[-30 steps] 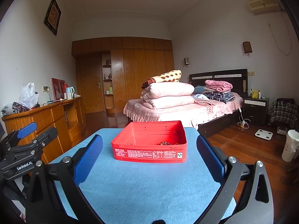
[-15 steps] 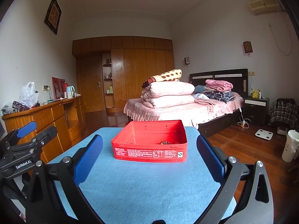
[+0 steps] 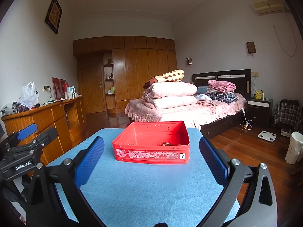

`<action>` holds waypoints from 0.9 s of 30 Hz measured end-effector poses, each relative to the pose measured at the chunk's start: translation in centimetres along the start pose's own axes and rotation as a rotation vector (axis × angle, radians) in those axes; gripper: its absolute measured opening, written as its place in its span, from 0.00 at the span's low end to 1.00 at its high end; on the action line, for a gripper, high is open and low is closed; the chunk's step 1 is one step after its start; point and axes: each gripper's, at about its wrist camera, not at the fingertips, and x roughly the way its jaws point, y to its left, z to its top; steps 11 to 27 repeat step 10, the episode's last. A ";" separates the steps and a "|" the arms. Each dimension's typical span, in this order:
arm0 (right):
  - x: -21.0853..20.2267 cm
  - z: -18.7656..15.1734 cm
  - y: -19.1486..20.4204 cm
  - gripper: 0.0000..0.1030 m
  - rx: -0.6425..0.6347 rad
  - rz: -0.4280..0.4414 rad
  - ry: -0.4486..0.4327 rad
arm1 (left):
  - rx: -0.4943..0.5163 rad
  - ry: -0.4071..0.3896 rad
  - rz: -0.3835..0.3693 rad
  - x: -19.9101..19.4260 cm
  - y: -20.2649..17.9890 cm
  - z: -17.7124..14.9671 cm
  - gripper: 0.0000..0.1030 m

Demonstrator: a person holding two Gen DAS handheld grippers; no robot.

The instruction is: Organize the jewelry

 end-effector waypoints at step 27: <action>0.1 0.1 -0.1 0.95 0.000 0.000 0.001 | 0.004 0.003 0.005 0.1 -0.1 0.0 0.94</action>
